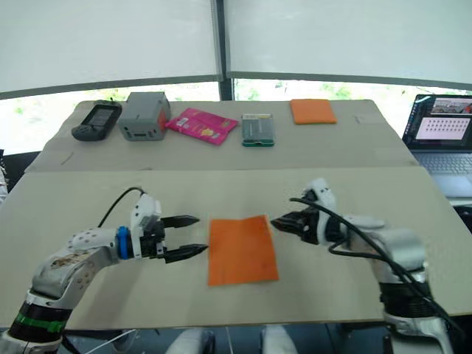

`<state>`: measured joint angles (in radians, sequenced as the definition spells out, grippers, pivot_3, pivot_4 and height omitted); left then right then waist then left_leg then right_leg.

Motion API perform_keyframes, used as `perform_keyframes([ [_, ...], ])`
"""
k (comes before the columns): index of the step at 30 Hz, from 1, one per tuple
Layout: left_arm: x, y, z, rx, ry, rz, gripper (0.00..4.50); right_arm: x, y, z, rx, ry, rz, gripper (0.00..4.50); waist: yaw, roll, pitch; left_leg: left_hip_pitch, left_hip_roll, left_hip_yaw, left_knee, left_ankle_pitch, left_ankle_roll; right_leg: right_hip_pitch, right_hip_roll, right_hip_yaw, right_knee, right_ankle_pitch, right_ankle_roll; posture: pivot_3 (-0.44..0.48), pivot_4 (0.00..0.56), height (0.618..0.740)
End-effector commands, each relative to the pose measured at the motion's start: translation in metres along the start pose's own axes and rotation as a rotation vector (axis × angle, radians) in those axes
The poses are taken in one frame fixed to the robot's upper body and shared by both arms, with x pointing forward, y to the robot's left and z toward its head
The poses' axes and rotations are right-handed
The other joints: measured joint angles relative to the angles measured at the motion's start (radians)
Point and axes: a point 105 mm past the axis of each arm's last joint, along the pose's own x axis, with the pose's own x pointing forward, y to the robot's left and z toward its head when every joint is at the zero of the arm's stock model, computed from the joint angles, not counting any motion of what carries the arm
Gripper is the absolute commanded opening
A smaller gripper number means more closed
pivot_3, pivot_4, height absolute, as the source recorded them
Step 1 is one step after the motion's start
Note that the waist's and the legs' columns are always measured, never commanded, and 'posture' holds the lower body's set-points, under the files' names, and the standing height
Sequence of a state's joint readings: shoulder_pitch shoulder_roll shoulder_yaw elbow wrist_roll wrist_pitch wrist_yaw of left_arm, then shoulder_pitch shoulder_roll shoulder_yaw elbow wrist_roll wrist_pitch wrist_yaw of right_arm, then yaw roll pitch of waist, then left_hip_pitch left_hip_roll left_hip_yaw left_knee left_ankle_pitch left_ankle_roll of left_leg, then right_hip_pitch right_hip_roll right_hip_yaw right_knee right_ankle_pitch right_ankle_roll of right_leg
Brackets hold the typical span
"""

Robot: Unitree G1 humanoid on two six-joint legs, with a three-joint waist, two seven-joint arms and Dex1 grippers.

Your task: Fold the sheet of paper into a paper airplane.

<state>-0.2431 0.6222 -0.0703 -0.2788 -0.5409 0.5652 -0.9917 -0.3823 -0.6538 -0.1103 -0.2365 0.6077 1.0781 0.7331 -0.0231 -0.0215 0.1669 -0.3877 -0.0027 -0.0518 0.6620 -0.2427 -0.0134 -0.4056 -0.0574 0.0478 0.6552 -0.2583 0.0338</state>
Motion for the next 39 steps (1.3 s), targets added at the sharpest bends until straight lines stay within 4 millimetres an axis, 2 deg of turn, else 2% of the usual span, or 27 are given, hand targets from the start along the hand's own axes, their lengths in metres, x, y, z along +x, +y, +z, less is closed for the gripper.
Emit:
perform_keyframes([
  [1, 0.023, -0.001, 0.006, 0.082, 0.006, -0.021, 3.45, -0.016, 0.003, 0.012, -0.112, -0.041, -0.002, 2.61, 0.007, 0.0, 0.0, 0.0, 0.0, 0.0, 0.0, 0.0, 0.0, 0.0, 0.0, 0.0, 0.0, 0.0, 0.0, 0.0, 0.15, 0.74],
  [5, 0.04, -0.001, 0.001, 0.11, 0.048, -0.038, 1.97, -0.017, 0.005, 0.008, -0.192, -0.02, -0.023, 2.61, 0.005, 0.0, 0.0, 0.0, -0.001, 0.001, 0.001, 0.0, 0.0, 0.001, 0.0, 0.0, 0.0, 0.0, 0.0, 0.0, 0.15, 0.74],
  [6, 0.043, -0.002, -0.001, 0.116, 0.063, -0.046, 1.72, -0.017, 0.005, 0.006, -0.219, -0.011, -0.029, 2.61, 0.003, 0.0, 0.0, 0.0, -0.001, 0.001, 0.001, 0.0, 0.0, 0.001, 0.001, 0.0, 0.0, 0.0, 0.0, 0.0, 0.15, 0.74],
  [11, 0.049, 0.005, -0.025, 0.138, 0.177, -0.01, 0.05, -0.012, 0.005, 0.002, -0.357, 0.0, -0.07, 2.61, 0.004, 0.0, 0.0, 0.0, 0.0, 0.001, 0.001, 0.0, 0.0, 0.0, 0.001, 0.0, 0.001, 0.0, 0.0, 0.0, 0.15, 0.74],
  [17, 0.048, 0.013, -0.034, 0.119, 0.208, 0.04, 0.02, -0.008, 0.001, -0.006, -0.465, 0.033, -0.068, 2.61, 0.006, 0.0, 0.0, 0.0, 0.0, 0.0, 0.001, 0.0, 0.0, 0.0, 0.001, 0.0, 0.0, 0.0, 0.0, 0.0, 0.15, 0.74],
  [19, 0.046, 0.014, -0.04, 0.105, 0.231, 0.045, 0.02, -0.006, 0.002, -0.014, -0.56, 0.102, -0.035, 2.61, 0.007, 0.0, 0.0, 0.0, 0.0, 0.0, 0.001, 0.0, 0.0, 0.0, 0.001, 0.0, 0.0, 0.0, 0.0, 0.0, 0.15, 0.74],
  [24, 0.045, 0.014, -0.053, 0.079, 0.262, 0.056, 0.02, 0.0, 0.001, -0.029, -0.674, 0.206, 0.038, 2.61, 0.007, 0.0, 0.0, 0.001, 0.0, 0.0, 0.001, 0.0, 0.0, 0.001, 0.001, 0.0, 0.0, 0.0, 0.0, 0.0, 0.15, 0.74],
  [31, 0.045, 0.013, -0.065, 0.064, 0.279, 0.076, 0.02, 0.017, -0.016, -0.023, -0.855, 0.243, 0.045, 2.61, 0.007, 0.0, 0.0, 0.005, 0.0, 0.001, 0.002, 0.001, 0.001, 0.004, 0.001, 0.001, 0.001, 0.0, 0.0, 0.0, 0.15, 0.74],
  [37, 0.043, 0.015, -0.066, 0.054, 0.272, 0.095, 0.0, 0.03, -0.012, -0.017, -0.931, 0.226, 0.14, 0.75, 0.007, 0.0, 0.0, 0.005, 0.0, 0.001, 0.002, 0.001, 0.001, 0.004, 0.001, 0.001, 0.002, 0.0, 0.0, 0.0, 0.15, 0.74],
  [39, 0.043, 0.015, -0.066, 0.052, 0.272, 0.097, 0.0, 0.033, -0.005, -0.024, -0.944, 0.245, 0.213, 0.05, 0.007, 0.0, 0.0, 0.005, 0.0, 0.001, 0.002, 0.001, 0.001, 0.004, 0.001, 0.001, 0.002, 0.0, 0.0, 0.0, 0.15, 0.74],
])
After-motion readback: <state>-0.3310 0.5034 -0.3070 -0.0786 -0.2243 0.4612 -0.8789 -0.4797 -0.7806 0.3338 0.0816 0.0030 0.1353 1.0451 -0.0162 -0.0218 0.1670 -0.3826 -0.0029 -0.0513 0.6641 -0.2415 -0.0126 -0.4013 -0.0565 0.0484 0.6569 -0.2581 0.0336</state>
